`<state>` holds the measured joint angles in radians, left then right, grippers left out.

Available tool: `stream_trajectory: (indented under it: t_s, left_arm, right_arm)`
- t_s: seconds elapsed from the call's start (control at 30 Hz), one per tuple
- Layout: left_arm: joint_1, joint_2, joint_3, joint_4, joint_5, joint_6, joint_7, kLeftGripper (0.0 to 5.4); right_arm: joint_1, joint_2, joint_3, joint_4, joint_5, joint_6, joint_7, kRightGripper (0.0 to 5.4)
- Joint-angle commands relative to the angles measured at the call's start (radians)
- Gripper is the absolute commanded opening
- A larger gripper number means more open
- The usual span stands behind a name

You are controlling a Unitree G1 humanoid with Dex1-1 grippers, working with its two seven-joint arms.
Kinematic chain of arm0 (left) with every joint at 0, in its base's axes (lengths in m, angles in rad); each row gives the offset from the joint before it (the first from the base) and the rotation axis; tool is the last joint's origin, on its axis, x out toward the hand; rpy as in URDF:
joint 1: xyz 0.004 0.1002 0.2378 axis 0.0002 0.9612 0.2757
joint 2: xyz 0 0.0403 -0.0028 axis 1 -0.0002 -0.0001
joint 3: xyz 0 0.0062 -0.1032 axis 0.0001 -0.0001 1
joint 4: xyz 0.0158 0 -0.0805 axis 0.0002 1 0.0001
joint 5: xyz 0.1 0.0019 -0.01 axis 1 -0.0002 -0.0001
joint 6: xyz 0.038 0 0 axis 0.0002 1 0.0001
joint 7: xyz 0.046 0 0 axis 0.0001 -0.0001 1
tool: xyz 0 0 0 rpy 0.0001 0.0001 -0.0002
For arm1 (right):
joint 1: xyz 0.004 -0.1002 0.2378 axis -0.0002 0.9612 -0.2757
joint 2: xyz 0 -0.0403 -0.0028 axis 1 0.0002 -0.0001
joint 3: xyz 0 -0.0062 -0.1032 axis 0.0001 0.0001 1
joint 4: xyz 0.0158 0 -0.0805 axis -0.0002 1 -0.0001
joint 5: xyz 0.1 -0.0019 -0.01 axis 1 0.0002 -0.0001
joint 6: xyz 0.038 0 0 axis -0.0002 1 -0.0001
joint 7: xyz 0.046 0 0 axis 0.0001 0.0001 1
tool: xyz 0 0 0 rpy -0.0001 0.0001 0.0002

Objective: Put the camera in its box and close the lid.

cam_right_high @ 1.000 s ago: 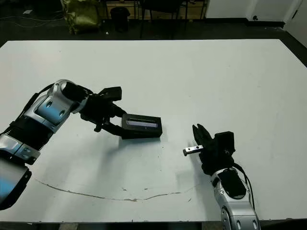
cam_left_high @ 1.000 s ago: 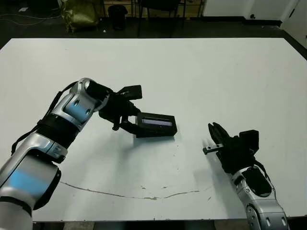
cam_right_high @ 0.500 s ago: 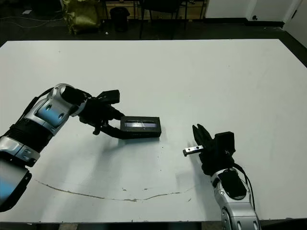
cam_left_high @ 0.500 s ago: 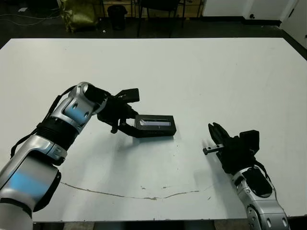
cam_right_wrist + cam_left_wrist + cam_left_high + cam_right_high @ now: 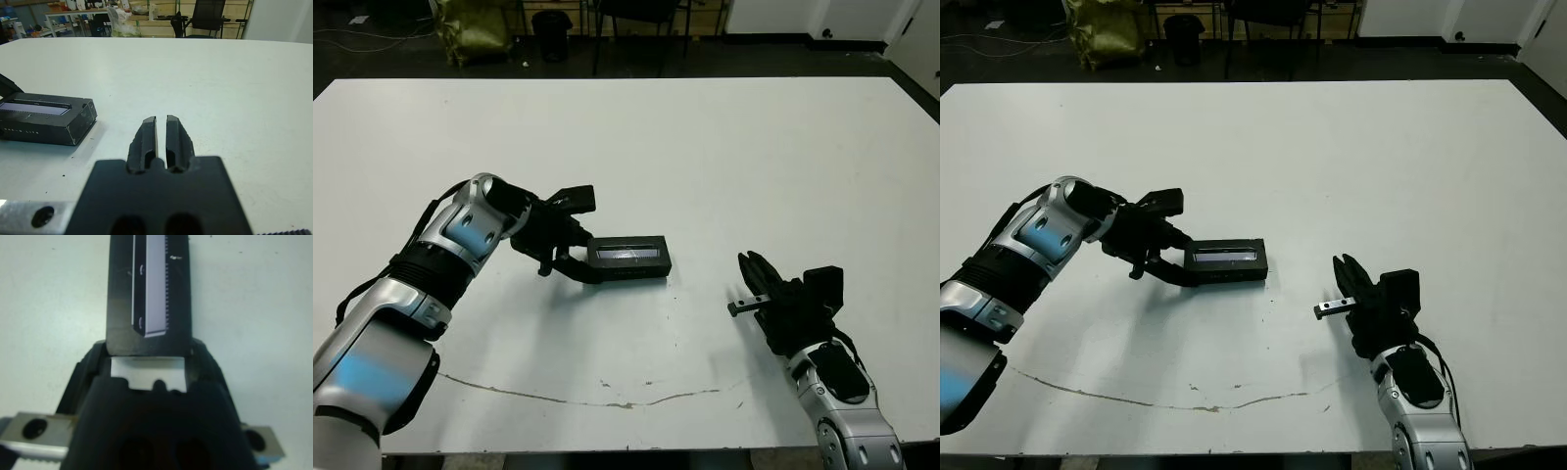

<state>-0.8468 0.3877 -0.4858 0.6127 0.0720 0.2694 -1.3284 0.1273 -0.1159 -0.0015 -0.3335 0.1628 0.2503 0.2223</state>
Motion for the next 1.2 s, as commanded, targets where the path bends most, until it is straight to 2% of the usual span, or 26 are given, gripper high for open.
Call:
stream_trajectory:
  t_s: [0.03,0.23,0.57,0.6,0.83,1.03,1.07,1.2]
  left_arm:
    - [0.042,0.005,-0.007,0.035,0.018,0.017,-0.002,2.26]
    - [0.044,0.001,-0.013,0.04,0.025,0.016,-0.002,2.26]
    - [0.076,-0.008,-0.013,0.025,0.041,0.023,0.061,2.26]
    - [0.076,-0.005,-0.024,0.024,0.052,-0.003,0.06,2.26]
    - [0.052,0.003,-0.102,0.073,0.137,-0.239,0.053,3.87]
    - [0.037,0.001,-0.109,0.128,0.152,-0.312,0.033,5.24]
    - [0.035,0.002,-0.109,0.139,0.152,-0.323,0.027,5.39]
    - [0.029,0.013,-0.111,0.169,0.155,-0.356,0.0,5.39]
  right_arm:
    - [0.015,-0.007,-0.005,0.004,0.002,0.021,-0.007,0.0]
    - [0.016,-0.003,-0.009,0.024,0.008,-0.015,0.005,0.0]
    - [0.017,-0.007,-0.008,0.017,0.008,-0.006,0.005,0.0]
    - [0.017,-0.006,-0.008,0.013,0.009,0.003,0.002,0.0]
    - [0.015,-0.007,-0.008,0.02,0.012,-0.01,0.006,0.0]
    - [0.015,-0.014,-0.009,0.013,0.009,-0.006,0.006,0.0]
    - [0.015,-0.015,-0.01,0.014,0.011,-0.006,0.007,0.0]
    - [0.015,-0.014,-0.01,0.006,0.008,0.007,-0.002,0.0]
